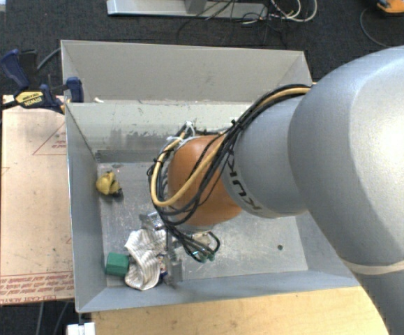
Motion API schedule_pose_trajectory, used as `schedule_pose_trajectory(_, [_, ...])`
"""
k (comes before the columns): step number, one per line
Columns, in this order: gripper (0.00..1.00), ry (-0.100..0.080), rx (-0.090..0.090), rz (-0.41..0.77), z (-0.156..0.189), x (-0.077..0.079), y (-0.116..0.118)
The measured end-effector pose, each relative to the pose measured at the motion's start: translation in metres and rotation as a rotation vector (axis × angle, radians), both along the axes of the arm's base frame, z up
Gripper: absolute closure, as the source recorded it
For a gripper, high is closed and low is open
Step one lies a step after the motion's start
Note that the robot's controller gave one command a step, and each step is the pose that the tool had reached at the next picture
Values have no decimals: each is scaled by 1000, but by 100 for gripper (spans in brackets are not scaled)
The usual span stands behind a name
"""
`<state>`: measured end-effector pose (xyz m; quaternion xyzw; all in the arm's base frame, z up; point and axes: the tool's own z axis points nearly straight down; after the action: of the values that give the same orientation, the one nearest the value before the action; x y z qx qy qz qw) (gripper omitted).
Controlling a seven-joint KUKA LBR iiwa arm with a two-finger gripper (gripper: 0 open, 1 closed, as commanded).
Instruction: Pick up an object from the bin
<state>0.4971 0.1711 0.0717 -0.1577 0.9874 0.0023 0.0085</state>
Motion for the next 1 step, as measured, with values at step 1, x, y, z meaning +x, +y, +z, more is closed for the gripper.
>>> schedule_pose_trajectory(1, [100, -4, -3, 288, -2, -9, -4])
